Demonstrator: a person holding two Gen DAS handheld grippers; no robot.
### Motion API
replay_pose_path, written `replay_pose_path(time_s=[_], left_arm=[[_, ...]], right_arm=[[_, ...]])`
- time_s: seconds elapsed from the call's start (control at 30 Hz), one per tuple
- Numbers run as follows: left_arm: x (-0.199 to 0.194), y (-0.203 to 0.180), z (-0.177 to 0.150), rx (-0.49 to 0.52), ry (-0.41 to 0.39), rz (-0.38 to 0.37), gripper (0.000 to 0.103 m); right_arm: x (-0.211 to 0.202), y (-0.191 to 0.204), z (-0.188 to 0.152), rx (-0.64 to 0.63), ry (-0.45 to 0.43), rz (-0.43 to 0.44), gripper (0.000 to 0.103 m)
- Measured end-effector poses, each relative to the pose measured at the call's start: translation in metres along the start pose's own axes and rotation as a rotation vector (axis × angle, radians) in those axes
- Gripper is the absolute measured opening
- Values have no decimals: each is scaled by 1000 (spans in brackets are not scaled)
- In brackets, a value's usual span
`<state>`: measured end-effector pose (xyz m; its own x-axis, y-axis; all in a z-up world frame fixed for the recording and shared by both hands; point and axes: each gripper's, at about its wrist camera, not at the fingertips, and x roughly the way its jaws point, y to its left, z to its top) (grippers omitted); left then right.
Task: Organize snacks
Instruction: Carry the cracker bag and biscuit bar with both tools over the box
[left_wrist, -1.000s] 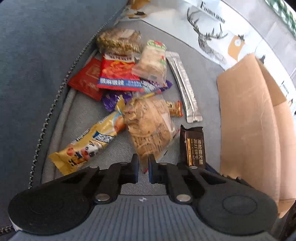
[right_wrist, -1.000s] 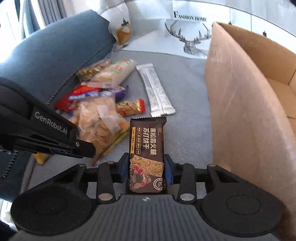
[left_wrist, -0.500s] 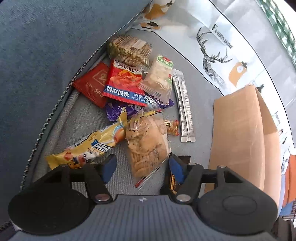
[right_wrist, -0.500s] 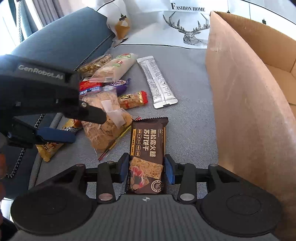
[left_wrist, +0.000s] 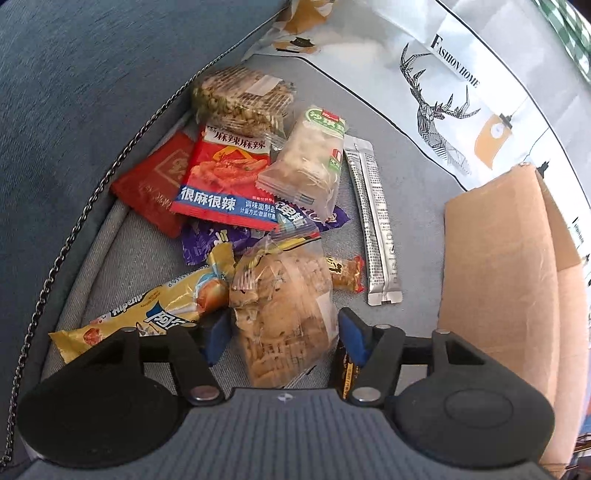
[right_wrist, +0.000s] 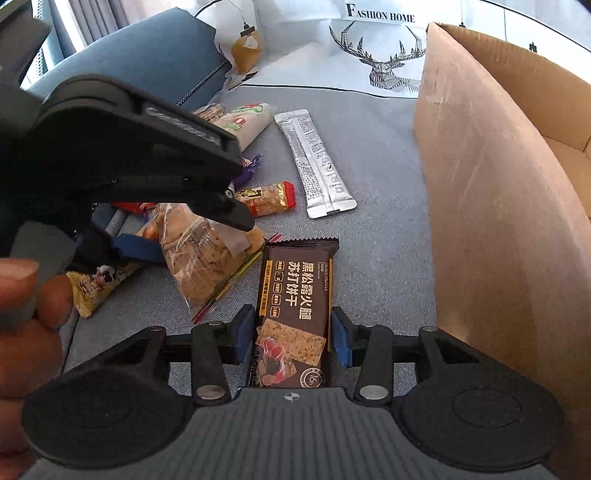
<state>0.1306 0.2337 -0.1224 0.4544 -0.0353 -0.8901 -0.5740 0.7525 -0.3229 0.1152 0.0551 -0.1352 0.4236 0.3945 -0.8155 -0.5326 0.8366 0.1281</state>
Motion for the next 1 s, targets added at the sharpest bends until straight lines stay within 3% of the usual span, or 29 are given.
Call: replay_pose_path(time_s=[0.2, 0.47, 0.67, 0.77, 0.9, 1.0], left_arm=[[-11, -1, -4, 17, -26, 3, 51], [-57, 7, -20, 24, -150, -54, 51], [-111, 5, -43, -30, -366, -176, 51], [-131, -8, -55, -4, -474, -212, 51], [-133, -35, -62, 36, -513, -218, 51], [-127, -54, -64, 64, -506, -235, 51]], right_arm=[[-8, 0, 0, -4, -39, 2, 41], [-50, 5, 0, -39, -175, 36, 41], [-109, -6, 5, -51, -352, 76, 41], [-144, -20, 11, -59, -449, 87, 41], [-185, -52, 21, -79, -557, 98, 41], [-204, -77, 28, -130, -612, 60, 41]])
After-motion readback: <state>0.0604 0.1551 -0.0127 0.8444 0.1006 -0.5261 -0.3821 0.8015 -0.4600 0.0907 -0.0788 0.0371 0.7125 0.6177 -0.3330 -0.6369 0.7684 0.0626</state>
